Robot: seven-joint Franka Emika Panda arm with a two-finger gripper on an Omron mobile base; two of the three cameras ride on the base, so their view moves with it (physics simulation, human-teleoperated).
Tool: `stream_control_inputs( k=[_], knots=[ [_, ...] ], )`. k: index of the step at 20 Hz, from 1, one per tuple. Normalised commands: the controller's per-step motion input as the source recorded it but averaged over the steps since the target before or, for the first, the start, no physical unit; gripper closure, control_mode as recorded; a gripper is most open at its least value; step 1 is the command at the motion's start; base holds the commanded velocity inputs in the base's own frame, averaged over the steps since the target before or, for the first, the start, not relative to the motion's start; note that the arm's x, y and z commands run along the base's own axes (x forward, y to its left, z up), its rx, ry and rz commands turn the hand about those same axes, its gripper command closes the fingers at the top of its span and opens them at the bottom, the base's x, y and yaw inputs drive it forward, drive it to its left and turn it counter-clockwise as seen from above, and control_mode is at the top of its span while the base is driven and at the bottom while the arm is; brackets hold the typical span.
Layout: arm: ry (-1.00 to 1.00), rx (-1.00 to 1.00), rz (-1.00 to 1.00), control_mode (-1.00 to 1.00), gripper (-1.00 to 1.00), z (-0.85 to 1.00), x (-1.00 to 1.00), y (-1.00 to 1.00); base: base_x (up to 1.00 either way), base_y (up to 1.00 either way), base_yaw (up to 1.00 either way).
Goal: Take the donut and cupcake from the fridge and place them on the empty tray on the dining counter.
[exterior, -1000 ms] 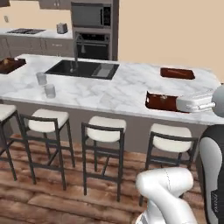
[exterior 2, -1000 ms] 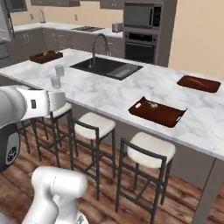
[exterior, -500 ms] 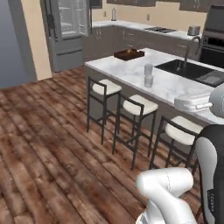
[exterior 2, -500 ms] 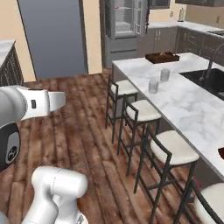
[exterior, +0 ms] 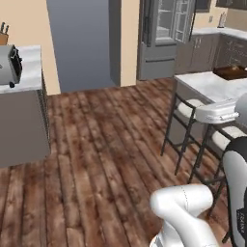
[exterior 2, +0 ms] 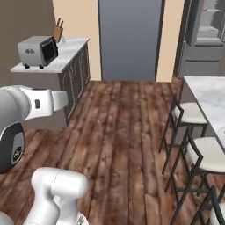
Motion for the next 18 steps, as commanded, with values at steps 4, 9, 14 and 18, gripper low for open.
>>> stream_control_inputs(
  k=[4,9,14,18],
  knots=[
    [0.00,0.00,0.00,1.00,-1.00,0.00,0.00,0.00,1.00,-0.19,0.40],
    [0.00,0.00,0.00,1.00,-1.00,0.00,0.00,0.00,1.00,-0.31,0.37],
    [0.00,0.00,0.00,1.00,-1.00,0.00,0.00,0.00,1.00,-0.46,0.29],
    [0.00,0.00,0.00,1.00,-1.00,0.00,0.00,0.00,1.00,-0.76,0.12]
  ],
)
